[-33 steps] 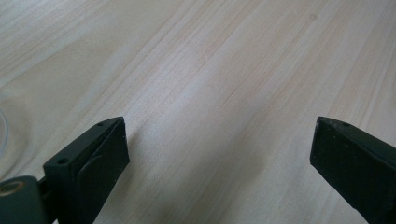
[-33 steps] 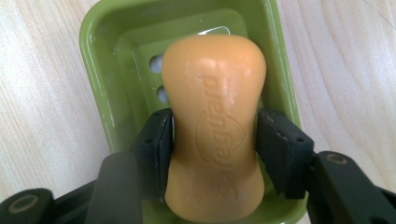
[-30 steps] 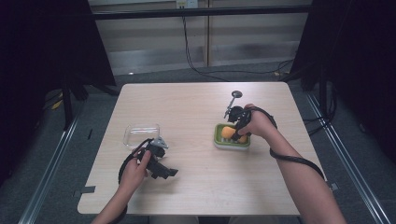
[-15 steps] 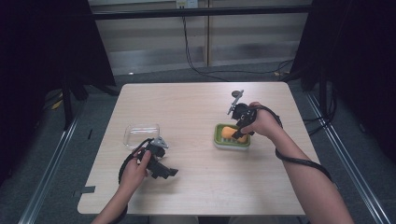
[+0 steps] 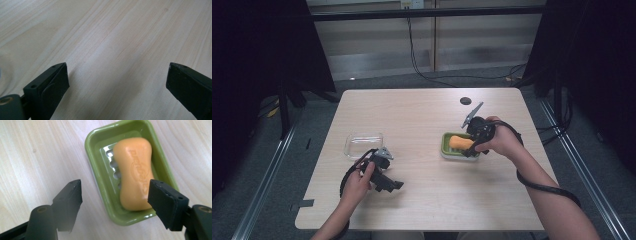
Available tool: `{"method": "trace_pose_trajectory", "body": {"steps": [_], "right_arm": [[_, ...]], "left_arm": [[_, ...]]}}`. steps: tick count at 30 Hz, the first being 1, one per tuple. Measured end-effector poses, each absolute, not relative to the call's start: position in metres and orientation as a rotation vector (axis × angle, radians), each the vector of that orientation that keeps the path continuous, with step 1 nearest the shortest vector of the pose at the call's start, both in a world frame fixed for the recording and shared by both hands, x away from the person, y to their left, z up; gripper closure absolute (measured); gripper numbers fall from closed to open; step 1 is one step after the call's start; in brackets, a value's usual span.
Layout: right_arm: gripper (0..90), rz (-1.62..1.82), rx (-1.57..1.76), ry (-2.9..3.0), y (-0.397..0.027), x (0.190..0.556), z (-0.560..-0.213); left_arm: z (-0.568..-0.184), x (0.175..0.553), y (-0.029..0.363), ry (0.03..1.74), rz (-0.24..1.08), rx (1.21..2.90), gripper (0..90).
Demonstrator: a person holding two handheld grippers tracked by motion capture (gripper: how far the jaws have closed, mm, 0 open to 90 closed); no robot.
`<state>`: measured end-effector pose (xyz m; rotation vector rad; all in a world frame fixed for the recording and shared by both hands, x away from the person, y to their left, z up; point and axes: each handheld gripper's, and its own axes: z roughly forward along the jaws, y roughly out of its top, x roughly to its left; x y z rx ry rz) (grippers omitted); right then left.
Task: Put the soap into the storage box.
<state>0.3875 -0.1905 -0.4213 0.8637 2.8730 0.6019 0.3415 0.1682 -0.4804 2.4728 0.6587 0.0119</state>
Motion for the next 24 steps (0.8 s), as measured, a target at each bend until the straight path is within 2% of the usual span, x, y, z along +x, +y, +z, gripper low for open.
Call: {"method": "trace_pose_trajectory", "body": {"steps": [4, 12, 16, 24], "right_arm": [[24.0, 0.616, 0.872, 2.873, -0.195, 0.381, -0.424], [21.9, 0.667, 0.872, 2.849, -0.208, 0.358, -0.432], [21.2, 0.661, 0.866, 2.824, -0.214, 0.346, -0.436], [21.2, 0.816, 0.92, 2.768, -0.22, 0.323, -0.444]], "left_arm": [[-0.483, 0.339, 0.165, 0.725, 0.008, 2.419, 4.2], [-0.483, 0.338, 0.165, 0.724, 0.009, 2.419, 4.2], [-0.481, 0.341, 0.167, 0.663, 0.011, 2.473, 4.2], [-0.482, 0.341, 0.165, 0.669, 0.006, 2.47, 4.2]]}}
